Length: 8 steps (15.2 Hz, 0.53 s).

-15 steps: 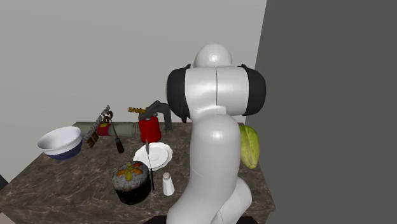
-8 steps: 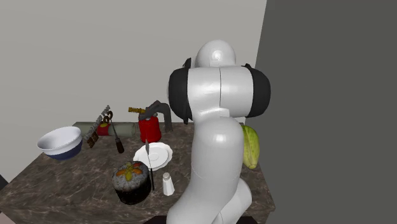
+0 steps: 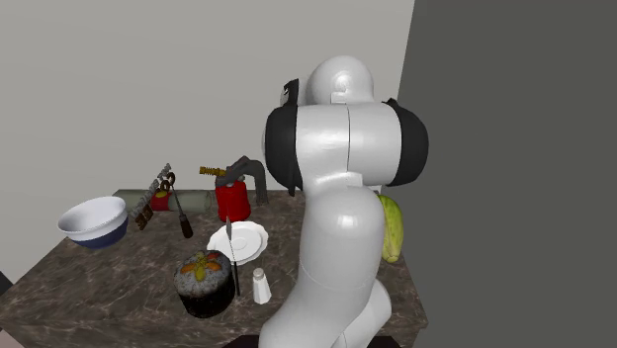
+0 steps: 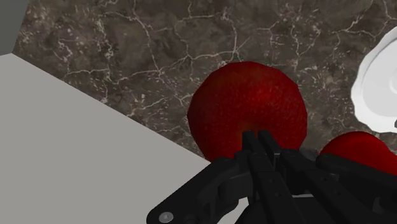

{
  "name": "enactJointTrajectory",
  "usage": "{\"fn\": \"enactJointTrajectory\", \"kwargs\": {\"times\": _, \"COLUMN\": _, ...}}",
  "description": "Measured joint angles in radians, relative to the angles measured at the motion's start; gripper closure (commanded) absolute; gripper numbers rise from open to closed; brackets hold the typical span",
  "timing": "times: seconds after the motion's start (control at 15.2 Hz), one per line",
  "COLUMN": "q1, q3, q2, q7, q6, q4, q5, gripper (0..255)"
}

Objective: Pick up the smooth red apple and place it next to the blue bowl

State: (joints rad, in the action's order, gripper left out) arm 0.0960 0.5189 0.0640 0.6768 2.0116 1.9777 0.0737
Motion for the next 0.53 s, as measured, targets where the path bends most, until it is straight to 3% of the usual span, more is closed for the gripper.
{"fn": "enactJointTrajectory", "kwargs": {"times": 0.53, "q1": 0.000, "q3": -0.001, "q2": 0.008, "q7": -0.010, "q6": -0.101, "q4": -0.095, "q5": -0.007, "gripper": 255}}
